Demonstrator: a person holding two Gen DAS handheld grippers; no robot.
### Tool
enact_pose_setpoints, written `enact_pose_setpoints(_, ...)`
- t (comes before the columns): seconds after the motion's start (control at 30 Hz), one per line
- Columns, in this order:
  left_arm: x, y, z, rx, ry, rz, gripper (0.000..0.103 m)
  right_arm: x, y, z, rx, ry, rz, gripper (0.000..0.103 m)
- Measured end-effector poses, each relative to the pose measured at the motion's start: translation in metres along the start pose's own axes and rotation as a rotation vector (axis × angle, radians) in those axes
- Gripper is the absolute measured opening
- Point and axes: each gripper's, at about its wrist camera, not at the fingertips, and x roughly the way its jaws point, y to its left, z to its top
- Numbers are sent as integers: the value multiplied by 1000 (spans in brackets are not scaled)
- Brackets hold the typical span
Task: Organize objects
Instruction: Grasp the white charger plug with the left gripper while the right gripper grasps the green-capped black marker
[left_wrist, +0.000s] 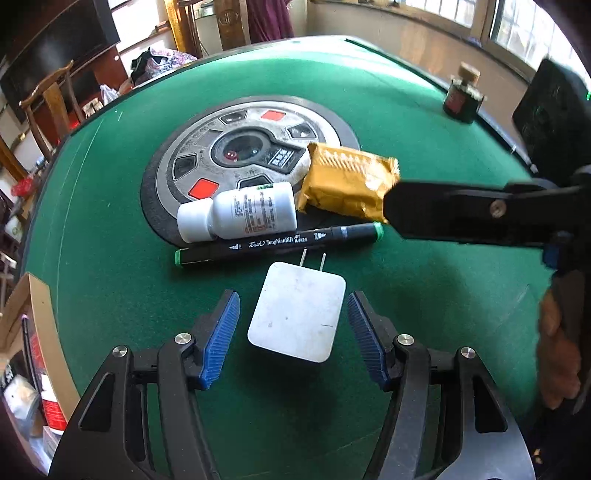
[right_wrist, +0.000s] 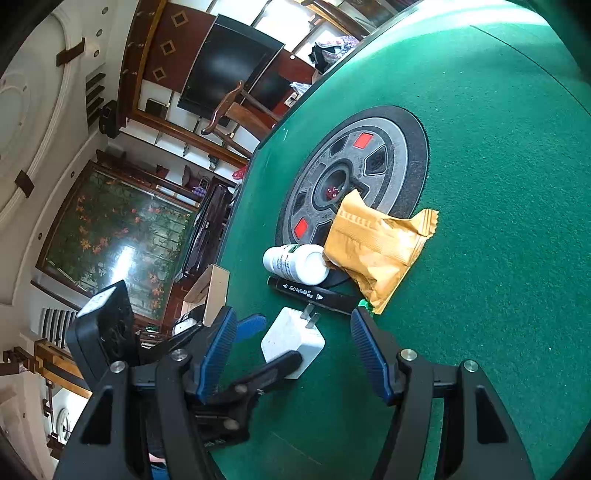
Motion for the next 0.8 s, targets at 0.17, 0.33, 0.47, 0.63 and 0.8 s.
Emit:
enact_pose_setpoints(0.17, 11, 1, -7, -36, -27, -25, 51, 0, 1, 1, -29, -10, -16, 65)
enact_pose_setpoints(0.33, 3, 19, -28, -141, -52, -23, 44, 5, 13, -1, -112, 5, -48, 65)
enact_pose_setpoints(0.47, -15, 42, -63, -229, -69, -3, 44, 15, 29, -2, -242, 7, -117, 65)
enact_pose_setpoints(0.63, -25, 63, -85, -313, -78, 11, 44, 47, 43, 4, -396, 31, -266, 63)
enact_pose_setpoints(0.8, -26, 61, -86, -314, -81, 16, 44, 67, 40, -2, -458, 104, -335, 45)
